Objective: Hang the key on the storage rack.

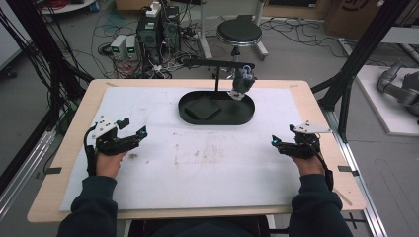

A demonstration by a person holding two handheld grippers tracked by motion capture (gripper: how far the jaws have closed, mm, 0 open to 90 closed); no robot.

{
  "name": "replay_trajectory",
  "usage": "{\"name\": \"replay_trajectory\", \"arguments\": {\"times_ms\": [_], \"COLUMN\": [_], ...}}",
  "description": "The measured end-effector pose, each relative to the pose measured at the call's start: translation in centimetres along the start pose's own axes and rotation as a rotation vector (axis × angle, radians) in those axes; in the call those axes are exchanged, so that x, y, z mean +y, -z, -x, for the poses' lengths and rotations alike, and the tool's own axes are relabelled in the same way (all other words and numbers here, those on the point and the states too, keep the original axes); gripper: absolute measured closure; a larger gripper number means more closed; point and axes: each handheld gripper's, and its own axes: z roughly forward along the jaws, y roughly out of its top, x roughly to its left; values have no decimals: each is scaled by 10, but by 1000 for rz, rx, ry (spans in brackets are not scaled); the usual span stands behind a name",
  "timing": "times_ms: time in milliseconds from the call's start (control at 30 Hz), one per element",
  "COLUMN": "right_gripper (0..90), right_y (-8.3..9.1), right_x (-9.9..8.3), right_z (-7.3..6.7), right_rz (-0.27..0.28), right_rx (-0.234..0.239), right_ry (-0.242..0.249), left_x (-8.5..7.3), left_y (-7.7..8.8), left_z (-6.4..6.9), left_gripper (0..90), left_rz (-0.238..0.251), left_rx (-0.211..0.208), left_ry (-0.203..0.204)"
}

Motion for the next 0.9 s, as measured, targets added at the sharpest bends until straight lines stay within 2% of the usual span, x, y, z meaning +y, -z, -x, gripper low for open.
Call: {"name": "replay_trajectory", "arguments": {"times_ms": [300,633,900], "right_gripper": [216,216,216], "right_y": [3,3,4], "right_x": [1,0,-1], "right_z": [-4,-1,-1], "right_rz": [7,8,13], "right_rx": [-14,-19,-25], "right_ry": [15,9,5], "left_x": [0,0,0], "left_y": [1,1,1], "left_z": [4,4,4], "left_gripper": [236,236,236], "left_rz": [6,-2,3], "left_rx": [-6,-4,-3], "left_ry": [0,-10,-2]}}
